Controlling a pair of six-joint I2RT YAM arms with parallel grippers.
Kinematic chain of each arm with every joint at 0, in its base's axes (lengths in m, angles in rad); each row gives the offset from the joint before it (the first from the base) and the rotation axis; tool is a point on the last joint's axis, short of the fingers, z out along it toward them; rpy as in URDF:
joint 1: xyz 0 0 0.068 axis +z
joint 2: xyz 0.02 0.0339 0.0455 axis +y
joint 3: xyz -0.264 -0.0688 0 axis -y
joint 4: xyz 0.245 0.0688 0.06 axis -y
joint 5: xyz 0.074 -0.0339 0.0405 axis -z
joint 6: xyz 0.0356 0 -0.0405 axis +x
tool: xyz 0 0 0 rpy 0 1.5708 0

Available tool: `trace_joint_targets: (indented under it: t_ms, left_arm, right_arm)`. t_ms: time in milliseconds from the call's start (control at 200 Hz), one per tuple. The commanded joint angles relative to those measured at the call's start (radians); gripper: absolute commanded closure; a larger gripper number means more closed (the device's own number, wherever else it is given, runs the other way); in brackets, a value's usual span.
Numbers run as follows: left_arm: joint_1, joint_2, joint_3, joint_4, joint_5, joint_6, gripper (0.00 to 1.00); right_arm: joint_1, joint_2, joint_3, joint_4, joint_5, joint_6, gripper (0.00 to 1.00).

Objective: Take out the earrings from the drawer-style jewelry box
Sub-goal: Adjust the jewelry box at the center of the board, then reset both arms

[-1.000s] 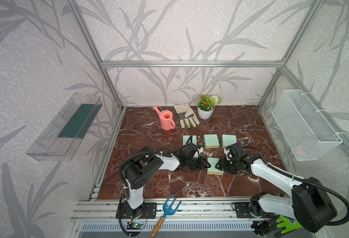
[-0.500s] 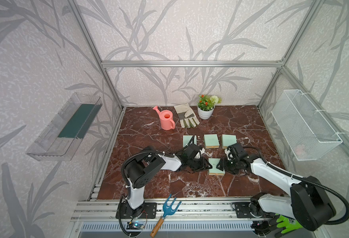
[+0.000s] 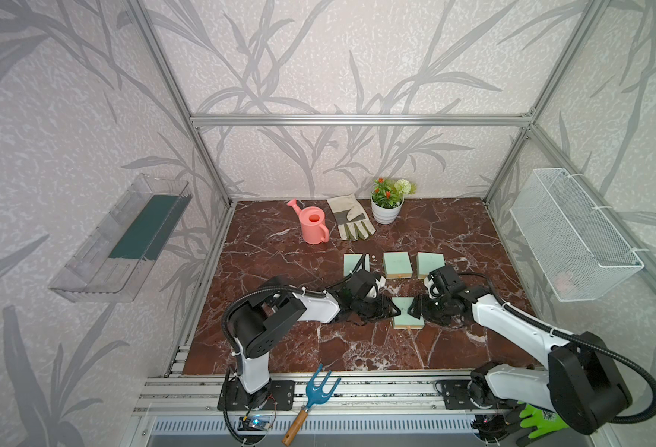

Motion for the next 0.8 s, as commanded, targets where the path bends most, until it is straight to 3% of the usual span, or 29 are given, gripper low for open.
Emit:
trace_joint_targets:
  t_ms: [0,110,215,300,410,445,605,655,795]
  left_arm:
    - [0.005,-0.057,-0.025,-0.023,-0.032,0.012,0.59]
    - [0.031,-0.146,-0.06,-0.079,-0.071,0.032,0.59]
    - [0.057,-0.309,-0.065,-0.268,-0.193,0.135,0.56]
    - [0.07,-0.469,-0.031,-0.491,-0.37,0.251,0.41]
    - [0.118,-0.635,-0.004,-0.629,-0.554,0.327,0.15]
    - [0.141,-0.67,0.001,-0.659,-0.606,0.339,0.11]
    - [0.219,-0.773,0.009,-0.789,-0.951,0.385,0.02]
    - [0.24,-0.8,-0.001,-0.805,-1.075,0.397,0.0]
    - [0.292,-0.879,-0.096,-0.734,-1.405,0.435,0.0]
  right_arm:
    - [-0.008,-0.034,0.047,-0.062,0.019,-0.024,0.33]
    - [-0.009,-0.086,0.087,-0.118,0.051,-0.032,0.31]
    - [-0.019,-0.152,0.116,-0.139,0.069,-0.043,0.26]
    - [-0.032,-0.197,0.135,-0.115,0.059,-0.074,0.15]
    - [-0.05,-0.228,0.172,-0.081,0.05,-0.093,0.06]
    - [-0.053,-0.235,0.188,-0.07,0.063,-0.095,0.0]
    - [-0.059,-0.267,0.21,0.07,0.103,-0.175,0.01]
    - [-0.059,-0.27,0.212,0.088,0.158,-0.197,0.01]
    - [-0.061,-0.295,0.183,0.109,0.457,-0.204,0.0]
